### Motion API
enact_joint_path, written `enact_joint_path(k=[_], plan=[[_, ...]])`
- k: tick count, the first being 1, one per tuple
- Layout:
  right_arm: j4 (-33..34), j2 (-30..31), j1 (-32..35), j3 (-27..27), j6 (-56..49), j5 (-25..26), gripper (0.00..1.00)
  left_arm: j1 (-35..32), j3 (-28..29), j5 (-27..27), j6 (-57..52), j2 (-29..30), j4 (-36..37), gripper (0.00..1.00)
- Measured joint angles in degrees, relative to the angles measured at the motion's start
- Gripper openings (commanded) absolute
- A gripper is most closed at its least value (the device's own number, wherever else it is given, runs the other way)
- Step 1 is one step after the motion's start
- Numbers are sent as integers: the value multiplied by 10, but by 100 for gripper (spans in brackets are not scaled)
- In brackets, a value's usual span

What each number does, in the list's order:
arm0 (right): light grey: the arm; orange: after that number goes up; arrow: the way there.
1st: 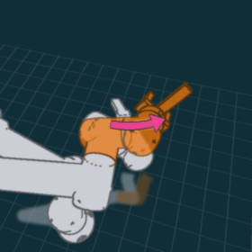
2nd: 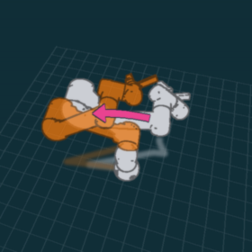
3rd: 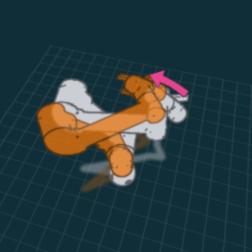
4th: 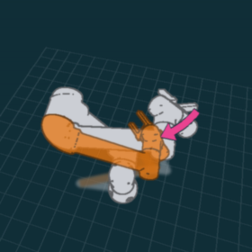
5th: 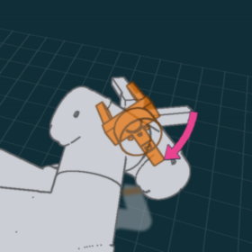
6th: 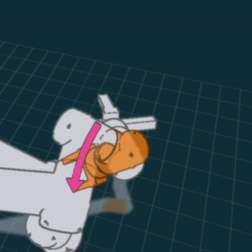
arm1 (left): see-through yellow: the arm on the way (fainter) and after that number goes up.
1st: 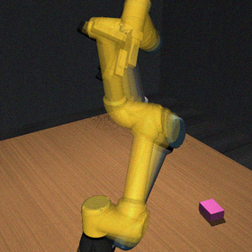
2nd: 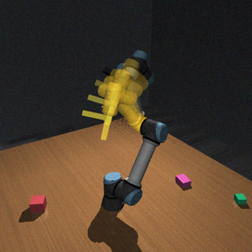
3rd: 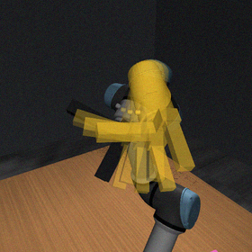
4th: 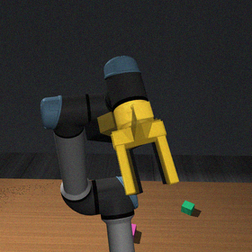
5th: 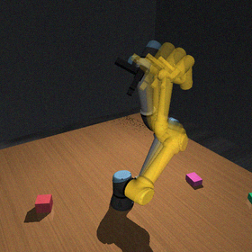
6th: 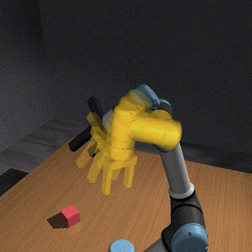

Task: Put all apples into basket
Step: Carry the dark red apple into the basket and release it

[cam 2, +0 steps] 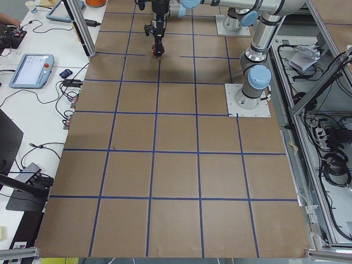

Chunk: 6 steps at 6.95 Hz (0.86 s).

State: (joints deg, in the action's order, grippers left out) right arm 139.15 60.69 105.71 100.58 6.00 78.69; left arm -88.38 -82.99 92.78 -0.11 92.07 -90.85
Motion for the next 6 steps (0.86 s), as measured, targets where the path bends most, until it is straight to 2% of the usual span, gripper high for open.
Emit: enact_joint_path(k=[2, 3, 5, 6], plan=[[-128, 76, -94, -8, -72, 10, 47, 6, 0, 1, -15, 0, 1, 100], [-165, 110, -160, -7, -132, 34, 46, 6, 1, 2, -22, 0, 1, 100], [-180, 148, -285, -5, -317, 111, 47, 8, 8, 3, -26, 0, 1, 100], [-179, 155, -356, -6, -416, 132, 47, 8, 10, 3, -26, 1, 1, 100]])
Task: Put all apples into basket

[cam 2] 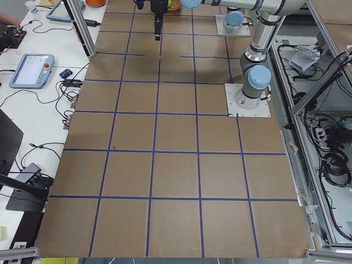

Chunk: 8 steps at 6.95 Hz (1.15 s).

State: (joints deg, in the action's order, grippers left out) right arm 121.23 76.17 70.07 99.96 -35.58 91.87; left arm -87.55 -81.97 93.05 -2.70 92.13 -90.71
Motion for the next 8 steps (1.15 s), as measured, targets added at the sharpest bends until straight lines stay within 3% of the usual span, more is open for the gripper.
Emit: enact_joint_path(k=[2, 3, 4, 8], plan=[[7, -7, -139, -5, -172, -34, 49, 0, 2, 1, 0, -1, 0, 100], [15, -25, -191, -3, -233, -59, 84, 0, 2, 1, 0, -1, 0, 100], [18, -40, -219, 3, -264, -72, 100, 1, 2, 1, 1, -1, 0, 100], [10, -47, -238, 23, -293, -71, 100, 1, 2, 2, 1, -3, 1, 100]])
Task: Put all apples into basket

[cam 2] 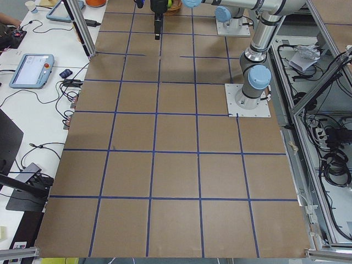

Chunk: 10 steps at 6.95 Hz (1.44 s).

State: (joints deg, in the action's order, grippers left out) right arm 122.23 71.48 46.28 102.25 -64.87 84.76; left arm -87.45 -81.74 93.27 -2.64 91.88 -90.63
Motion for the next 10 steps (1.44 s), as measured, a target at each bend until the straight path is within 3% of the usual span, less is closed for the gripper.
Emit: enact_joint_path(k=[2, 4, 6, 8, 10], plan=[[-79, 40, 9, -8, 13, 1, 100, 1, 0, 0, 0, 0, 0, 100], [-175, 115, 74, -20, 88, 4, 100, 0, -1, 0, -1, 0, 0, 100], [-256, 164, 196, -61, 267, 20, 100, 1, -1, 0, -1, -2, 0, 100], [-314, 164, 324, -124, 484, 26, 100, -1, 0, 1, -1, -6, -3, 100], [-338, 155, 388, -156, 605, 28, 100, -1, -8, 1, -2, -15, -7, 100]])
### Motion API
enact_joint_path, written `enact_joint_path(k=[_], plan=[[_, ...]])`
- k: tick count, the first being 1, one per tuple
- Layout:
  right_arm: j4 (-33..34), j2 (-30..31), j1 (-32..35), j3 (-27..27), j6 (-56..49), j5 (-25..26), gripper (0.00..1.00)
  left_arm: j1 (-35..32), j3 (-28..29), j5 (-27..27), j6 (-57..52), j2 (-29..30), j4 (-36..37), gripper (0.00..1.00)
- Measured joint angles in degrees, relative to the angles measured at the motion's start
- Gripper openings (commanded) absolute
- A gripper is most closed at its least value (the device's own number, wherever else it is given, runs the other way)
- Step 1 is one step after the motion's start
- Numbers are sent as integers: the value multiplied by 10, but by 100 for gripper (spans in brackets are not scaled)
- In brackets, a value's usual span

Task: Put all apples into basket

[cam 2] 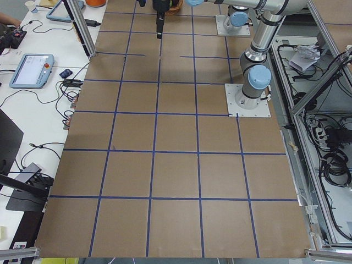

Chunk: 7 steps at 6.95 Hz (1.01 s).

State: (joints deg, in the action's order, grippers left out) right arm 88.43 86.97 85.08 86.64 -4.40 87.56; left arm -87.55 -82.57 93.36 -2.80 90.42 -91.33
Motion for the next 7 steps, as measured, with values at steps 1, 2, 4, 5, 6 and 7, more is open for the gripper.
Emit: enact_joint_path(k=[1, 2, 4, 5, 6, 7], plan=[[-7, -3, 8, -6, 34, 0, 100, 1, -3, 0, 0, -2, 0, 100], [-12, -5, 12, -11, 65, 0, 100, 2, -5, 1, 2, -2, -1, 100], [-38, -17, 24, -35, 102, 4, 100, 4, -8, -1, 1, 0, 1, 100], [-48, -26, 27, -51, 107, 10, 100, 5, -8, -4, 0, 3, 3, 100], [-50, -31, 28, -59, 109, 13, 100, 6, -8, -6, -1, 4, 5, 100], [-50, -34, 28, -62, 110, 14, 100, 6, -8, -7, -1, 4, 6, 100]])
